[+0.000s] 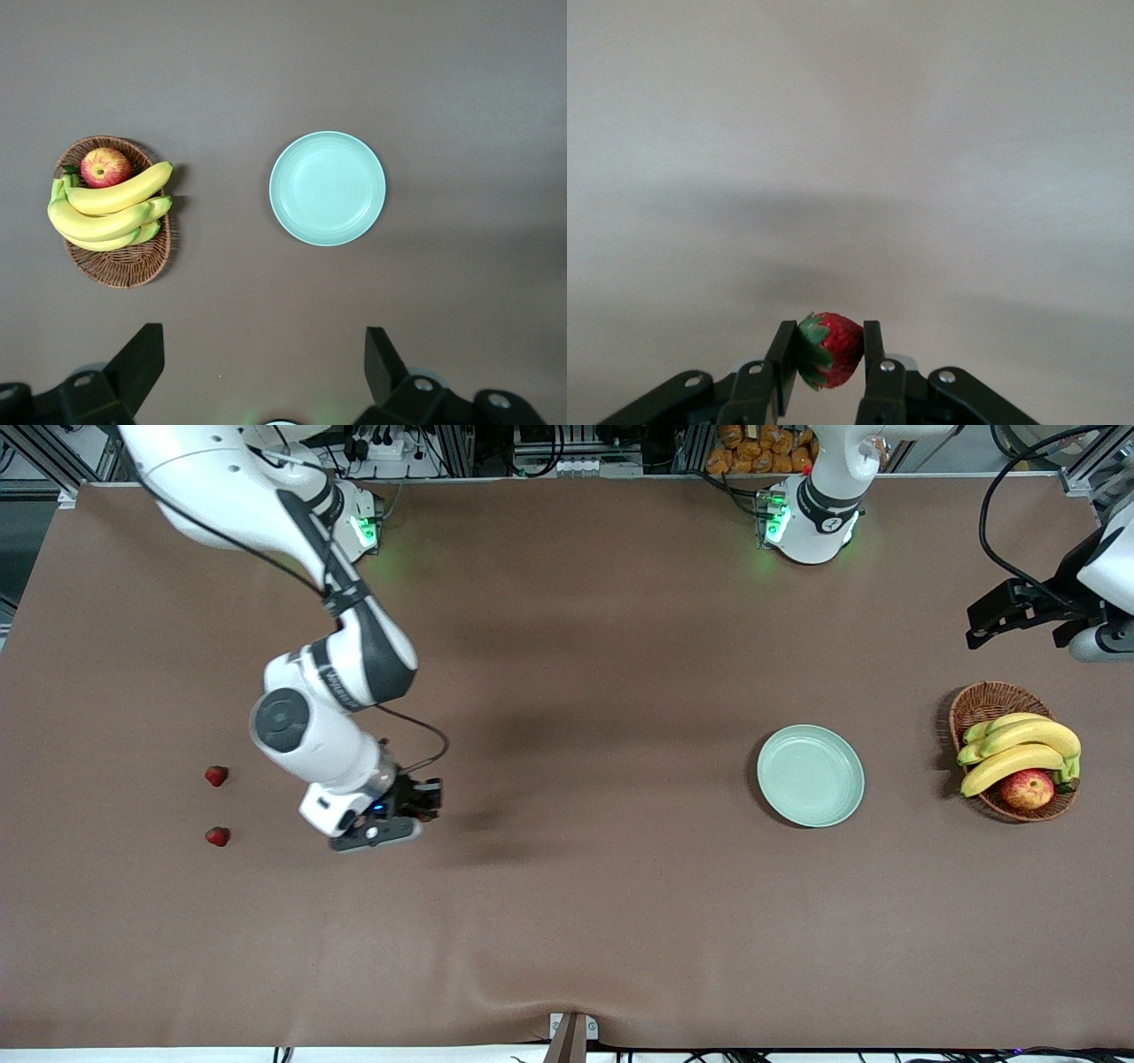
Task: Collect all strawberries into plate
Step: 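Carry the strawberry toward the table middle while the left gripper approaches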
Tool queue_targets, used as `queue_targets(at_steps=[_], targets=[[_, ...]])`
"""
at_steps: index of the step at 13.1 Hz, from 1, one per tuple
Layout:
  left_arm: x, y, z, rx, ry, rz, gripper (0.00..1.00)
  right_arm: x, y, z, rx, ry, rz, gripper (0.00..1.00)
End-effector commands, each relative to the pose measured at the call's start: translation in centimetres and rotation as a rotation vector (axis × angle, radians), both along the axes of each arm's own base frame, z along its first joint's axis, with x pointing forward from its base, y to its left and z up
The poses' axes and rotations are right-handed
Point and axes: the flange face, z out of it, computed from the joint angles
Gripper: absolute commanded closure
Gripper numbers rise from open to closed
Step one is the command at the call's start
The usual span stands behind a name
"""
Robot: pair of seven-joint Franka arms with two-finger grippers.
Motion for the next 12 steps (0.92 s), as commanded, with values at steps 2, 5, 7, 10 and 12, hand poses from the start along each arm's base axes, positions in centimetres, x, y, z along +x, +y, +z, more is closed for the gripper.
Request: queue_targets(at_steps=[2, 5, 7, 10, 12], targets=[[0.1, 0.1, 0.3, 0.004, -0.005, -0.002, 0.00, -2.0, 9.2, -2.6, 0.026, 0.049, -0.103, 1.00], [-0.2, 0.3, 0.6, 0.005, -0.008, -0.009, 0.00, -4.8, 15.9, -5.3, 0.054, 0.056, -0.177, 1.00], [0.3, 0.0, -0.3, 0.007, 0.009, -0.013, 0.00, -7.2, 19.1, -7.7, 0.069, 0.059, -0.199, 1.00], [0.6, 0.2, -1.3, -0.001, 0.033, -0.021, 0.00, -10.6, 22.7, -9.0, 0.064, 0.090, -0.250, 1.00], [1.5, -1.2, -3.4, -0.003, 0.075, -0.050, 0.00, -12.0, 23.7, -9.6, 0.052, 0.111, -0.285, 1.00]])
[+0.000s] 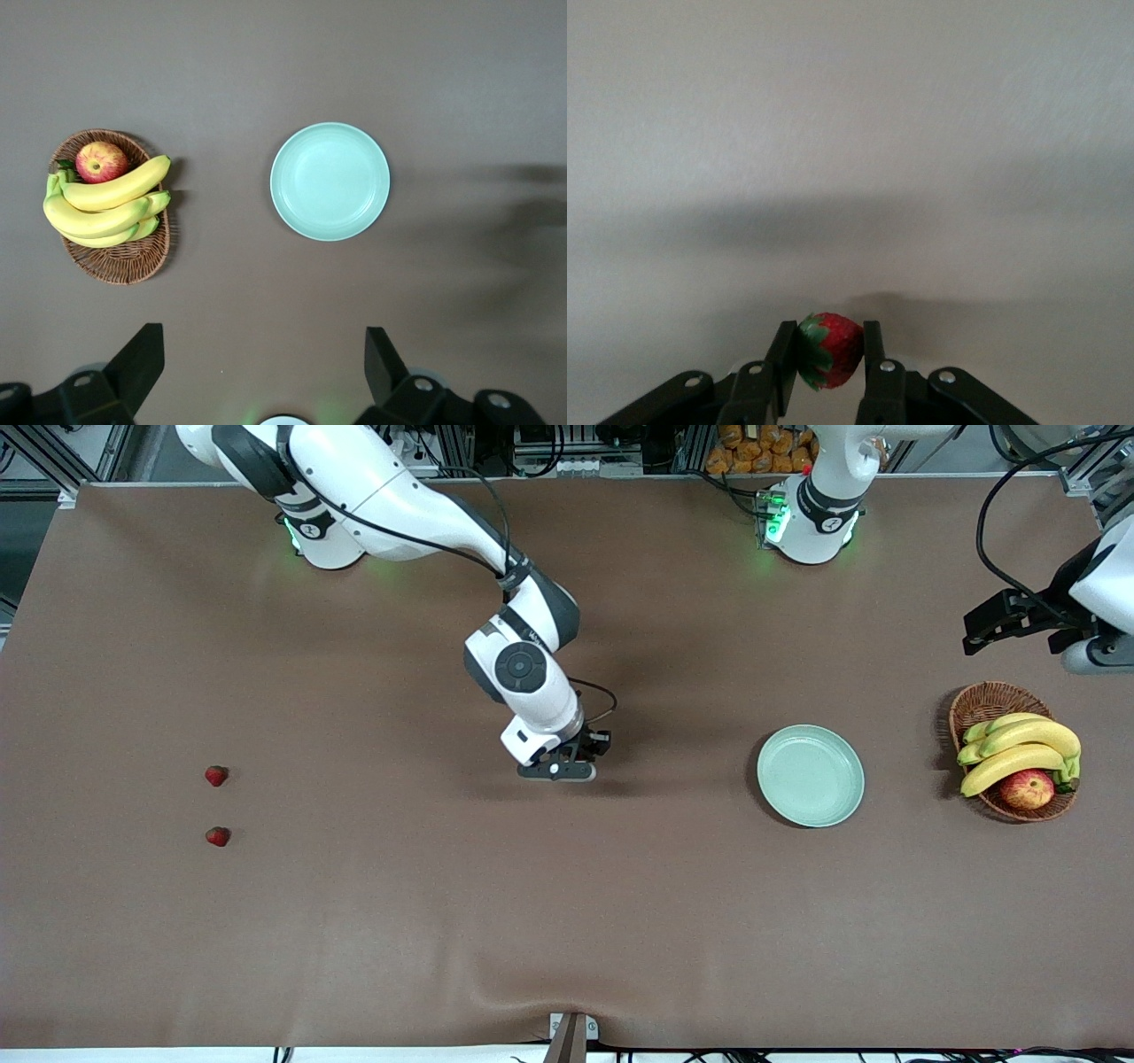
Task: Collect all strawberries into plate
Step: 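Carry the strawberry toward the table middle while the left gripper approaches, then pass the strawberry to the left gripper while the right gripper withdraws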
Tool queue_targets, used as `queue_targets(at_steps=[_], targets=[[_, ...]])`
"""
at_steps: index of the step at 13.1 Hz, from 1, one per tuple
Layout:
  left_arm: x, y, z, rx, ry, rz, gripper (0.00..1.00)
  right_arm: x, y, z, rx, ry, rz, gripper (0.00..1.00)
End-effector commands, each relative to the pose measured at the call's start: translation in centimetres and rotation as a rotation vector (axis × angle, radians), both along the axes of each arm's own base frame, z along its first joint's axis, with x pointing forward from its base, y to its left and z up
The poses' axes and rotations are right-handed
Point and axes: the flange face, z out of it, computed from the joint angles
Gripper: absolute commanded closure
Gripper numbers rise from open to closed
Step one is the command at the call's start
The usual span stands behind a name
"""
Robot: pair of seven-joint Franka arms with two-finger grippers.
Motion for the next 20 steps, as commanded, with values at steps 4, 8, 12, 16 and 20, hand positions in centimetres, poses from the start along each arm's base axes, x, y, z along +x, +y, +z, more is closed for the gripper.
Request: queue_targets(at_steps=[4, 8, 12, 16, 20], targets=[[2.5, -8.2, -6.2, -0.001, 0.073, 0.088, 0.00, -1.1, 1.5, -1.5, -0.018, 0.024, -0.048, 0.52], [3.5, -17.3, -12.3, 0.014, 0.081, 0.385, 0.00, 0.0, 0.6, -0.2, -0.020, 0.014, -0.059, 0.00], [4.7, -23.4, -19.5, -0.018, 0.068, 0.598, 0.00, 4.0, -4.2, 6.5, -0.055, 0.012, -0.110, 0.00], [4.9, -28.7, -27.0, -0.015, 0.033, 0.915, 0.00, 8.4, -13.1, 11.5, -0.122, 0.062, -0.031, 0.00], [2.7, -36.1, -33.2, -0.044, 0.000, 1.133, 0.00, 10.8, -23.4, 12.9, -0.142, 0.078, 0.051, 0.00]])
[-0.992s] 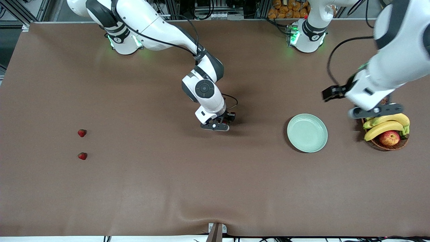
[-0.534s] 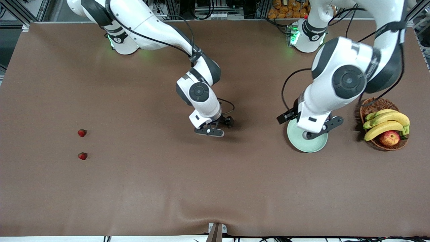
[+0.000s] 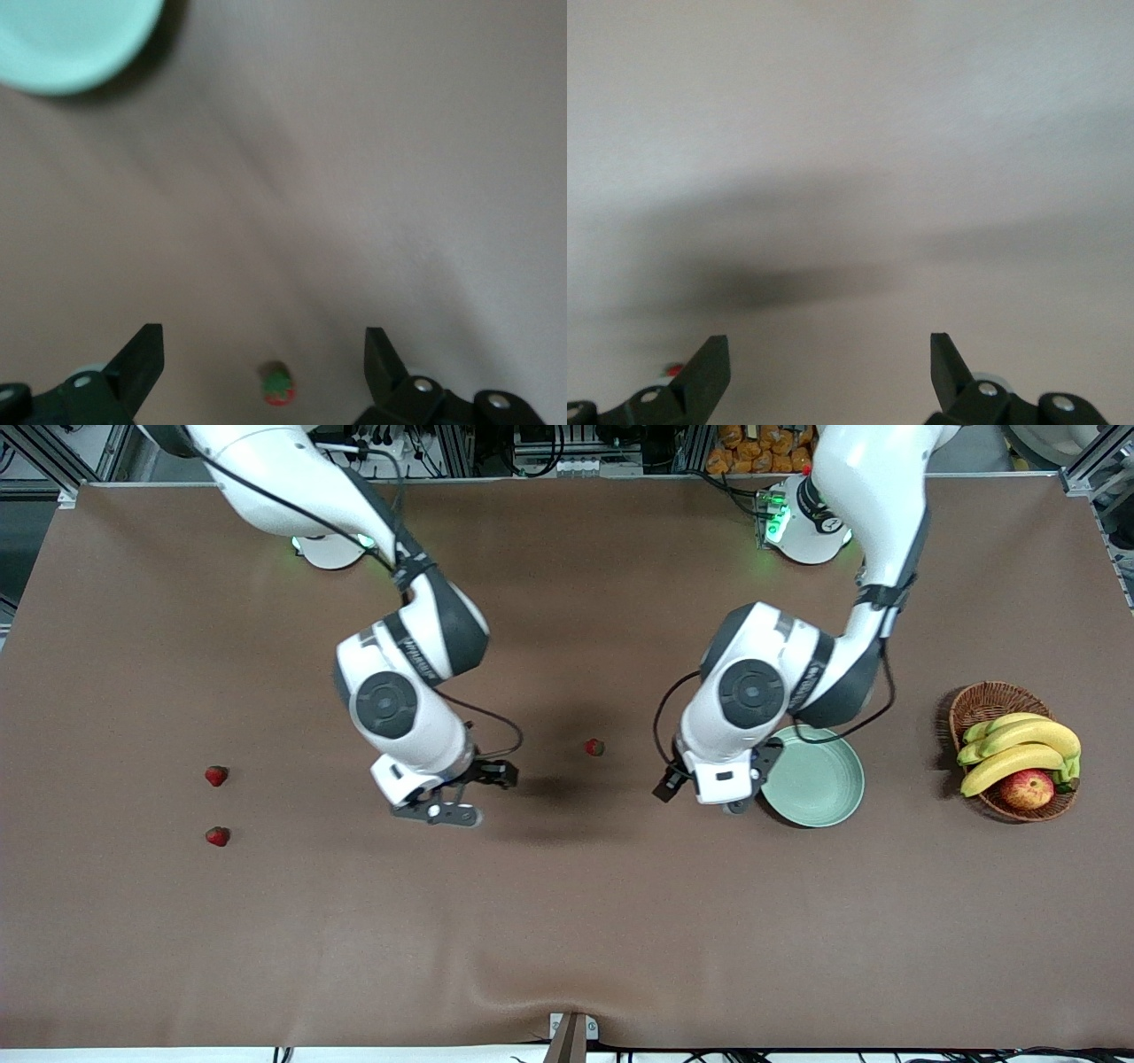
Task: Collect all strawberries into plate
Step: 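Pass the strawberry to the left gripper while the right gripper withdraws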
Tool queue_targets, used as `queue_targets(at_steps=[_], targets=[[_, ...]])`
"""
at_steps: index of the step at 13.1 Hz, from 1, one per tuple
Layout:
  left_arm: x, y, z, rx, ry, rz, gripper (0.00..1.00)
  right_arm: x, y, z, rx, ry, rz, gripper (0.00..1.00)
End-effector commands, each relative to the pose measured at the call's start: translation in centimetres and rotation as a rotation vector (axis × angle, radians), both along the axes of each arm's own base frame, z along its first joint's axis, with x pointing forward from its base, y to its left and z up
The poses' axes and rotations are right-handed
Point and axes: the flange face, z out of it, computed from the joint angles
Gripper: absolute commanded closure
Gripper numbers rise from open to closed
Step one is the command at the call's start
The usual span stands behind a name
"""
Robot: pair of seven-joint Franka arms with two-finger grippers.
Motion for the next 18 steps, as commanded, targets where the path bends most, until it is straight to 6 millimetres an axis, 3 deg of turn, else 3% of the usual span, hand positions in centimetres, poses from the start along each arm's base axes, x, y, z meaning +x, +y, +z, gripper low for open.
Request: queue_targets(at_steps=[1, 3, 7, 10, 11, 14, 18], targets=[[-1.6, -4.8, -3.8, -0.023, -0.027, 0.138, 0.00, -0.1, -7.3, 0.5, -0.011, 0.014, 0.082, 0.00], [-3.5, -7.9, -6.8, -0.028, -0.044, 0.194, 0.00, 0.1, -13.0, -0.5, -0.045, 0.021, 0.165, 0.00], [-5.8, -10.8, -10.8, -0.031, -0.044, 0.268, 0.00, 3.0, -26.9, -0.9, -0.050, -0.011, 0.260, 0.00], [-7.6, -12.0, -12.7, -0.010, -0.029, 0.274, 0.00, 4.0, -35.2, -1.8, -0.075, -0.059, 0.363, 0.00], [-7.7, -12.0, -12.9, -0.001, -0.034, 0.273, 0.01, 4.2, -36.7, -2.5, -0.093, -0.065, 0.393, 0.00], [-7.8, -11.8, -13.4, 0.014, -0.035, 0.269, 0.17, 4.3, -40.7, -6.5, -0.105, -0.059, 0.412, 0.00], [-8.1, -11.4, -14.2, 0.036, -0.027, 0.261, 0.42, 4.4, -45.5, -13.5, -0.097, -0.103, 0.464, 0.00]])
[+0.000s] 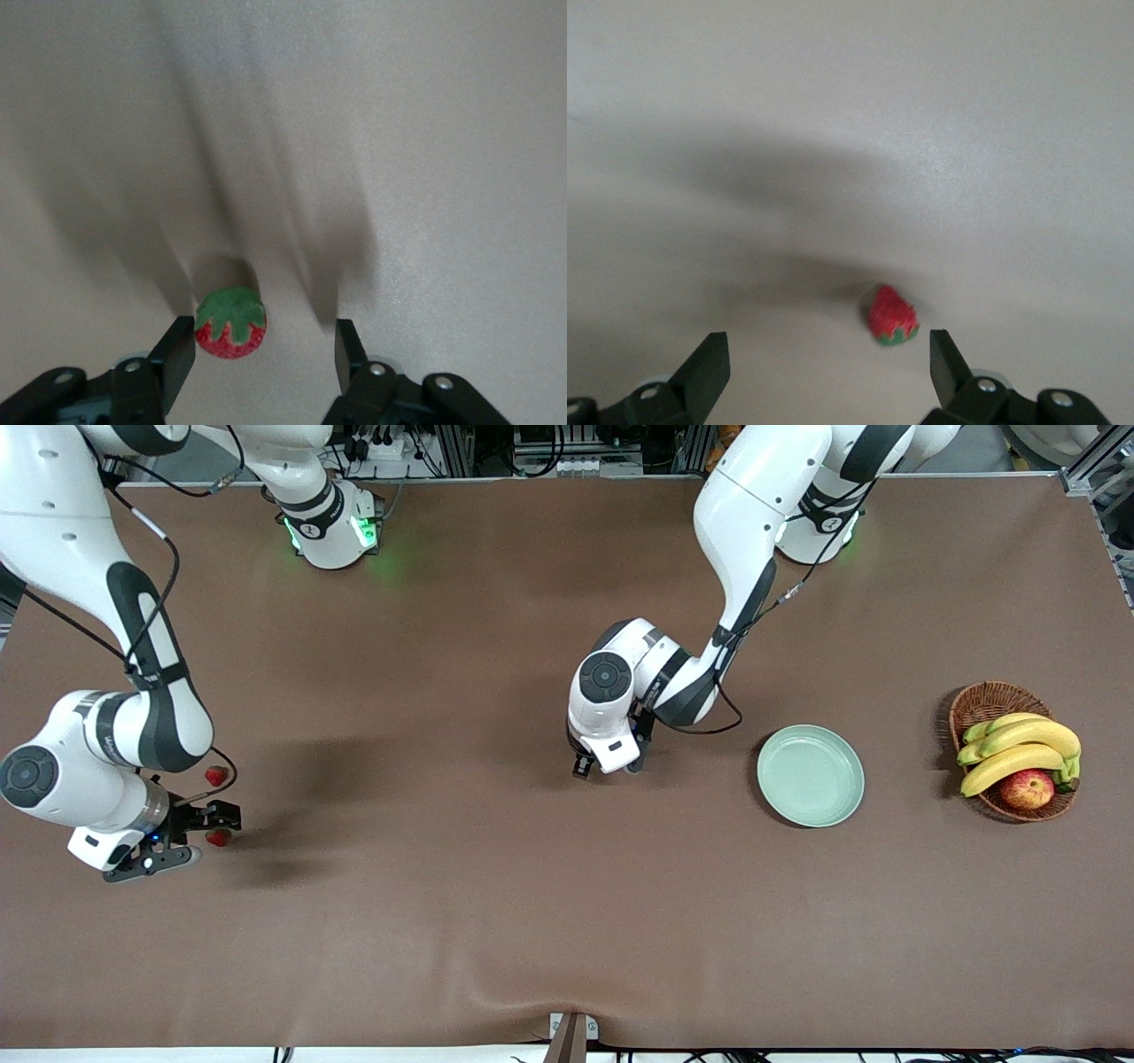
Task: Collect all strawberries into plate
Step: 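Carry the strawberry over the plate while the right gripper grasps another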
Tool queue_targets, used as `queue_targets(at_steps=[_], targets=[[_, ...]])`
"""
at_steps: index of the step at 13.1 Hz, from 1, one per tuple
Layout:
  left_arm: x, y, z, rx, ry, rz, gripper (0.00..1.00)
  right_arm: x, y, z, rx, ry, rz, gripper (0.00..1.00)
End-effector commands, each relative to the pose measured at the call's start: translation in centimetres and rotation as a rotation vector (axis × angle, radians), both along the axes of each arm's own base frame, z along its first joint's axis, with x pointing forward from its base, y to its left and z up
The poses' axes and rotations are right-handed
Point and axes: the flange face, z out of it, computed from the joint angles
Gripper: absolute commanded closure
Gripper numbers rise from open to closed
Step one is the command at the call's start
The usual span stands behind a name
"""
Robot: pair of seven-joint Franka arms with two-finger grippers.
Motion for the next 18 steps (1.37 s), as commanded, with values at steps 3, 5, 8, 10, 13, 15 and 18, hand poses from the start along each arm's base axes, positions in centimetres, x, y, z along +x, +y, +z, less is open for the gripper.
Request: queue_targets(at_steps=[3, 5, 8, 10, 13, 15, 18], targets=[[0.2, 0.5, 0.0, 0.036, -0.027, -0.021, 1.00, 0.0, -2.2, -3.5, 0.011, -0.014, 0.053, 0.00], [2.4, 2.1, 3.3, 0.039, -0.037, 0.005, 1.00, -0.3, -2.7, -4.3, 0.012, -0.003, 0.048, 0.00], [6.4, 7.1, 11.3, 0.024, -0.078, -0.006, 1.00, -0.3, -2.7, -4.4, 0.014, 0.001, 0.047, 0.00], [8.5, 12.4, 14.6, 0.055, -0.042, -0.089, 1.00, -0.3, -2.7, -4.4, 0.014, 0.003, 0.047, 0.01], [10.7, 23.1, 15.4, 0.092, 0.094, -0.310, 1.00, -0.4, -3.2, -4.4, 0.012, 0.001, 0.064, 0.66], [10.5, 27.9, 12.6, 0.129, 0.153, -0.453, 1.00, -0.5, -3.4, -4.3, 0.013, 0.000, 0.061, 0.99], [9.7, 31.8, 8.1, 0.218, 0.186, -0.553, 1.00, -0.4, -3.3, -4.3, 0.012, 0.000, 0.064, 1.00]])
